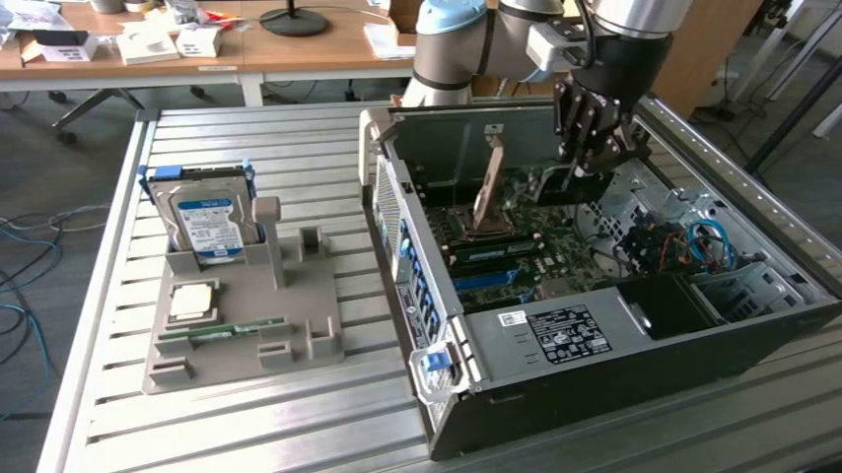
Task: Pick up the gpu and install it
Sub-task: 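Insert the gpu into the slot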
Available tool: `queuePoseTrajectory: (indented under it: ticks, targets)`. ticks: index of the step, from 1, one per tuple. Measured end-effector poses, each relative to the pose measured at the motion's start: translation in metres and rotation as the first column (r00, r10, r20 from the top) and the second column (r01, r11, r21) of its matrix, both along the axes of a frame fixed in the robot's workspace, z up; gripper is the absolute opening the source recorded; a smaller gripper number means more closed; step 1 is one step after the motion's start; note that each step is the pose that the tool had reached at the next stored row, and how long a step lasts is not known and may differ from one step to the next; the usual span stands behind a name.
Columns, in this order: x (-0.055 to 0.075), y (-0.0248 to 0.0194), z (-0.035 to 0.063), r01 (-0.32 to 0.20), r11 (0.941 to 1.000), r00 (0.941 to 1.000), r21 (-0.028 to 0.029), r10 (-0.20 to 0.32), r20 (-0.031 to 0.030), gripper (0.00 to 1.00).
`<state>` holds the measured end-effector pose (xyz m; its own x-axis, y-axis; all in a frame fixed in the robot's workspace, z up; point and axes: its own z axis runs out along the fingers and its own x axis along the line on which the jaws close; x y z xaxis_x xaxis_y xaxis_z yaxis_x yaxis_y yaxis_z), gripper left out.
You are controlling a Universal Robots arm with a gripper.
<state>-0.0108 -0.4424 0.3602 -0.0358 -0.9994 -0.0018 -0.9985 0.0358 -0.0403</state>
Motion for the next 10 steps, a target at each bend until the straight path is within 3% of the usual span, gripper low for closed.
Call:
queuePoseTrajectory:
  ticks: [10]
  targets:
    - [-0.0012,-0.0003,-0.0033,0.000,1.0000,1.0000,0.0000,0.000,0.0000,0.26]
